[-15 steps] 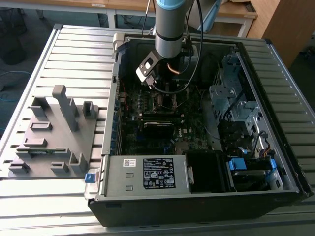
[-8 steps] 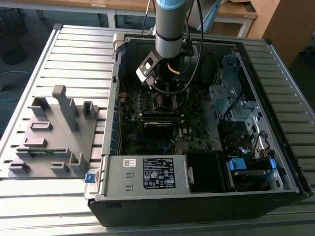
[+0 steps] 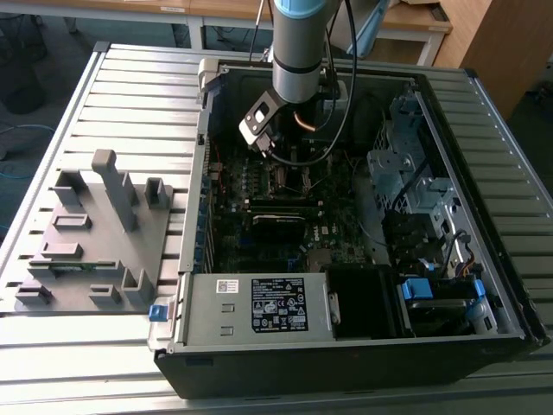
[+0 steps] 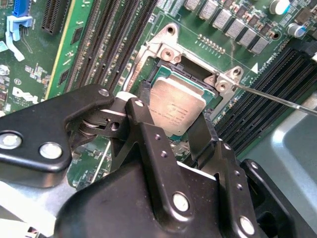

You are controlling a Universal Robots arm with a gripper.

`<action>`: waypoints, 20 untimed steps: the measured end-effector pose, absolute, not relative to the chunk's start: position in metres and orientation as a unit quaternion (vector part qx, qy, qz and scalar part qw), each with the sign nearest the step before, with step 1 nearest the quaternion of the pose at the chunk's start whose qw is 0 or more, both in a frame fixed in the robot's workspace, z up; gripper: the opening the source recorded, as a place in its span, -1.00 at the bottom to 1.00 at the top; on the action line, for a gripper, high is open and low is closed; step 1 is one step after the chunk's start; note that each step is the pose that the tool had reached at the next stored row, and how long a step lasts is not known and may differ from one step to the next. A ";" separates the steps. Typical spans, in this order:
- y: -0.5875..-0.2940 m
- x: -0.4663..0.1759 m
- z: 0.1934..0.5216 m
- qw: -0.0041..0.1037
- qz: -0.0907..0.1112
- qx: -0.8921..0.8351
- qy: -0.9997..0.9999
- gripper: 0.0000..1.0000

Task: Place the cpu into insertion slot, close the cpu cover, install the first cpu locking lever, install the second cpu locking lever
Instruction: 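Place the cpu into insertion slot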

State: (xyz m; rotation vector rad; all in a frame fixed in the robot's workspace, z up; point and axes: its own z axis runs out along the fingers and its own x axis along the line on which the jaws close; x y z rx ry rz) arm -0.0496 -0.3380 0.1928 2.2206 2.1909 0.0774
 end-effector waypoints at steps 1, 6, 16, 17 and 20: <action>-0.338 -0.050 0.193 0.011 0.025 0.712 0.702 0.08; -0.338 -0.049 0.193 0.011 0.025 0.712 0.702 0.08; -0.338 -0.049 0.192 0.011 0.025 0.714 0.699 0.08; -0.338 -0.049 0.192 0.011 0.025 0.714 0.699 0.08; -0.338 -0.049 0.192 0.011 0.025 0.714 0.699 0.08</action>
